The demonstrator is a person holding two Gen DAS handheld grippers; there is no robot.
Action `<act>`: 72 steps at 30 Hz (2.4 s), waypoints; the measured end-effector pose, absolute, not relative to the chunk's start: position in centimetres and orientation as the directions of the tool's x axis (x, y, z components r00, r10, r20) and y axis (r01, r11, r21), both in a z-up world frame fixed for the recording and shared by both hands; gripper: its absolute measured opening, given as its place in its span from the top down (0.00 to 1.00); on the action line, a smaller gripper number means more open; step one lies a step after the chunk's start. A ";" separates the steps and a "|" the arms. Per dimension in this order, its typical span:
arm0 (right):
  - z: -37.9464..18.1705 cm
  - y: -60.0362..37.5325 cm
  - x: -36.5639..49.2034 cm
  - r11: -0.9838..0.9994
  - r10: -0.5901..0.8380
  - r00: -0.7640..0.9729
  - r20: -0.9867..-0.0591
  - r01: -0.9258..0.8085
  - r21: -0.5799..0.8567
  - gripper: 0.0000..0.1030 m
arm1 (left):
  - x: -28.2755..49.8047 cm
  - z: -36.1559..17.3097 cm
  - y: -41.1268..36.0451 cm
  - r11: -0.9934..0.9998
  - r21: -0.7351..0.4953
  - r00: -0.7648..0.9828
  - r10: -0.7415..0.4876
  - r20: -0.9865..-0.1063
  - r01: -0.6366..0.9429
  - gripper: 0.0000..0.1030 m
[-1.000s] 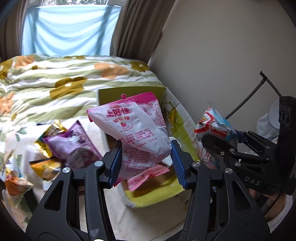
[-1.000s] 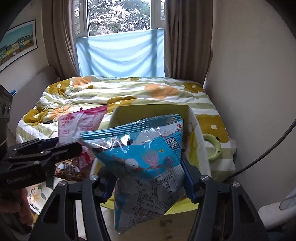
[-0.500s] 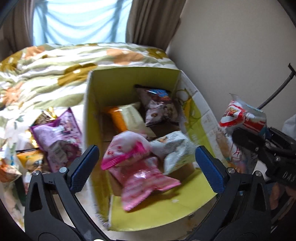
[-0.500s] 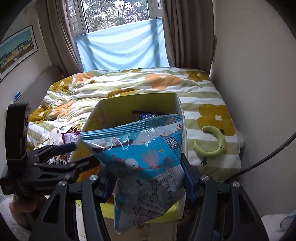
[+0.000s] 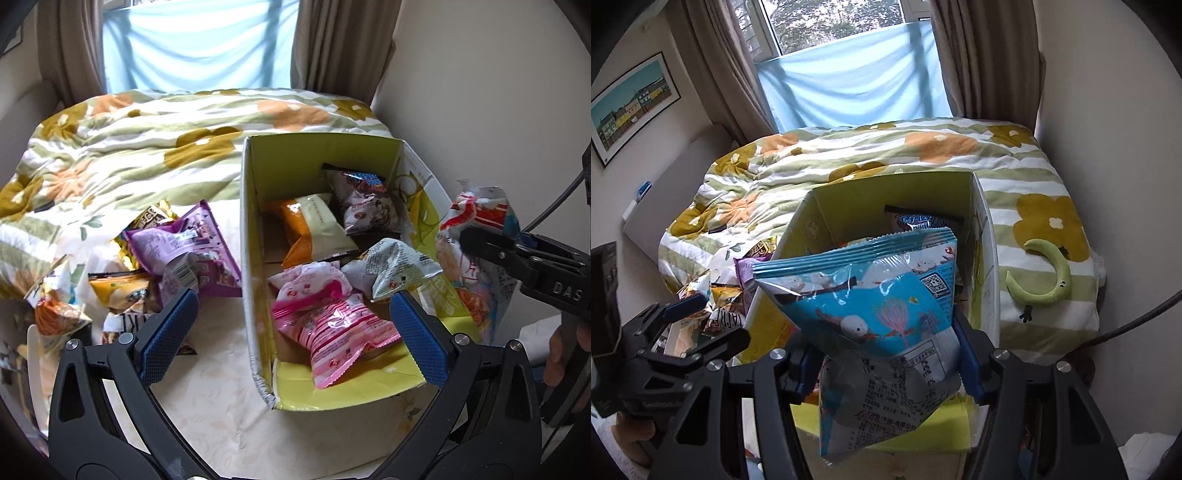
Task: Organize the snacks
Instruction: 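Carry both bags over the cardboard box and open both tools to drop them inside, then withdraw both open tools from the box back toward the snack pile, then grasp the white-and-yellow Oishi cheese bag with the left tool while the right tool grasps the gold bag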
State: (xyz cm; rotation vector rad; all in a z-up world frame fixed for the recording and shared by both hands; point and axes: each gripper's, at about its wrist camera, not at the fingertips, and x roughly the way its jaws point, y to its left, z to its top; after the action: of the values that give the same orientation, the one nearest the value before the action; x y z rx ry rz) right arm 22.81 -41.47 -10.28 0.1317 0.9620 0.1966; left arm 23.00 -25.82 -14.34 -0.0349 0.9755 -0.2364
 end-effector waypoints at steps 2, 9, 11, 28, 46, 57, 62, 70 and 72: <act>-11.2 -41.5 23.1 0.973 0.226 0.548 -0.805 -0.086 0.214 0.38 | 22.9 -14.5 -25.8 0.975 -0.131 0.532 -0.207 -0.821 0.178 0.01; -12.6 -42.2 21.6 0.964 0.248 0.580 -0.776 -0.067 0.258 0.01 | 22.1 -15.5 -25.6 0.977 -0.144 0.502 -0.205 -0.840 0.158 0.01; -12.8 -42.3 21.2 0.964 0.249 0.581 -0.775 -0.072 0.256 0.01 | 21.9 -15.9 -25.6 0.976 -0.151 0.491 -0.210 -0.846 0.156 0.01; -8.9 -40.5 19.5 0.963 0.269 0.605 -0.749 -0.153 0.223 0.01 | 18.8 -11.6 -22.6 0.986 -0.133 0.558 -0.167 -0.813 0.101 0.01; -5.2 -25.5 19.4 0.928 0.372 0.652 -0.660 -0.275 0.251 0.01 | 16.2 -8.7 -2.7 0.984 -0.137 0.599 -0.044 -0.800 -0.111 0.01; -10.2 -15.1 21.2 0.957 0.291 0.610 -0.737 -0.182 0.227 0.01 | 20.4 -14.0 8.7 0.970 -0.202 0.515 -0.104 -0.851 -0.138 0.01; -13.3 -12.3 22.2 0.972 0.233 0.585 -0.777 -0.111 0.208 0.01 | 23.7 -17.6 11.1 0.964 -0.242 0.463 -0.166 -0.871 -0.109 0.01; -17.9 -9.1 23.4 0.991 0.130 0.559 -0.819 -0.041 0.129 0.01 | 27.8 -23.8 11.0 0.957 -0.277 0.367 -0.228 -0.902 -0.086 0.01; -18.8 -8.6 23.7 0.993 0.112 0.553 -0.825 -0.037 0.110 0.01 | 28.4 -25.0 10.9 0.956 -0.282 0.347 -0.238 -0.907 -0.081 0.01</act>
State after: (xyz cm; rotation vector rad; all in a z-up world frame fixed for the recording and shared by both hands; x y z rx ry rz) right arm 23.67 -8.56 -18.75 0.0832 0.9808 0.0877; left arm 28.36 10.86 -25.03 -0.3001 1.2173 -0.1039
